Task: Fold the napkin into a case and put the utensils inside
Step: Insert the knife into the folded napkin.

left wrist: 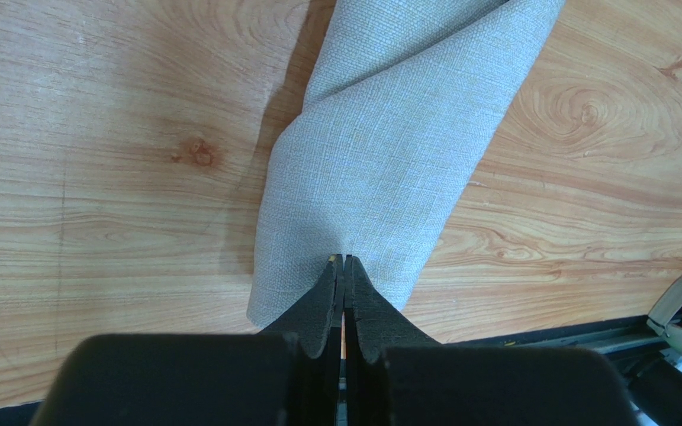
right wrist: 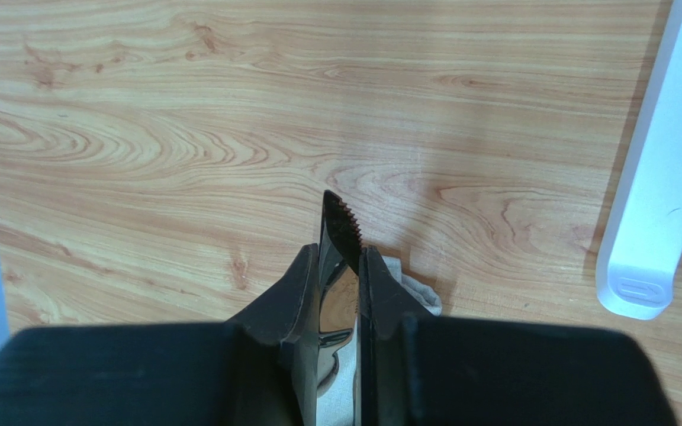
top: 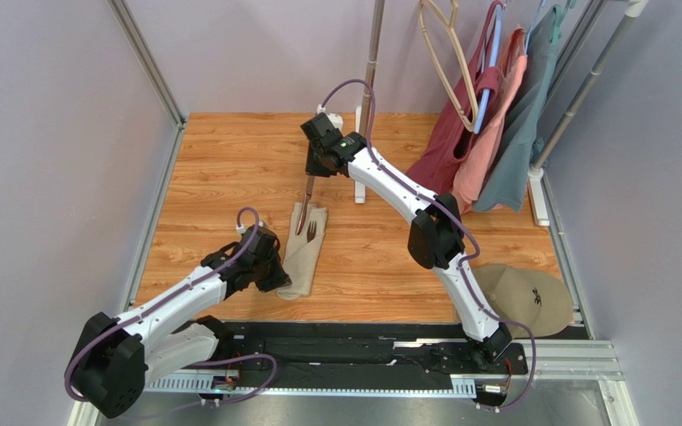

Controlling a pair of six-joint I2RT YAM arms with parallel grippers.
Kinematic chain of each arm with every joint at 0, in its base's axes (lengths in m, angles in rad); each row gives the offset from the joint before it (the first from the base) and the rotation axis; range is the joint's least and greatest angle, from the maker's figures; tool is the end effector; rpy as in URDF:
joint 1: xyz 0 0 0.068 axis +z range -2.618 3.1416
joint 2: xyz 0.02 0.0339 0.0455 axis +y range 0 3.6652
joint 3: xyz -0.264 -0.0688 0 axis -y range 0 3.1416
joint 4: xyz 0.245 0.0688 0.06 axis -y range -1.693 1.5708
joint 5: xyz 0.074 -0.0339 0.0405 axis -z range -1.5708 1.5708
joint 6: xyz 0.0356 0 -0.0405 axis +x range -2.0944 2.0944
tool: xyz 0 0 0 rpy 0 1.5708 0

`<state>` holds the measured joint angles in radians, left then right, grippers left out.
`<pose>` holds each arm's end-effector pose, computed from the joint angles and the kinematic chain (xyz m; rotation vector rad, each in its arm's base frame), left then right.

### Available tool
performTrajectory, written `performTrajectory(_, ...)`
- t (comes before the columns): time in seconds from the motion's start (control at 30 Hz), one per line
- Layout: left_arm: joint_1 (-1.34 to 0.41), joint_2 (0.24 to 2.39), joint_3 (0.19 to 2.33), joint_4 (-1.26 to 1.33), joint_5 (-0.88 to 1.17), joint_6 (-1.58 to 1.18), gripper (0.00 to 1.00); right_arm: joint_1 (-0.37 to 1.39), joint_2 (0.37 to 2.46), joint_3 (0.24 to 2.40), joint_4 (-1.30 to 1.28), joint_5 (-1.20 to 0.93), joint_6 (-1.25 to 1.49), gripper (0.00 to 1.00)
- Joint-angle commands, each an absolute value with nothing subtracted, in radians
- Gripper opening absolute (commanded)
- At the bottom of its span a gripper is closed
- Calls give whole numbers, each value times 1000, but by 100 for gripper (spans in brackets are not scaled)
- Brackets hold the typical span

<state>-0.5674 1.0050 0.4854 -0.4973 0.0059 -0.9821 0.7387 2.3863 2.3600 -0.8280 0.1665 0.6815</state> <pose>0.1505 -0.0962 0.1736 -0.5533 2.6411 -0.5423 0.3961 0.3527 0.2657 0.0065 2.4593 0.4444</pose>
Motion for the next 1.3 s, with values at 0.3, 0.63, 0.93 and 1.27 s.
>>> performTrajectory(0.3,-565,970,431,-457,29,-1009,0,790,2404,2416,-845,198,647,0)
performTrajectory(0.63,-565,988,402,-400,6,-1020,0,822,2382,2376,-897,180,655,0)
performTrajectory(0.93,-565,1008,390,-383,2,-1019,0,848,2352,2298,-928,146,701,0)
performTrajectory(1.27,-563,1003,393,-376,-15,-1011,0,856,2330,2220,-933,69,747,0)
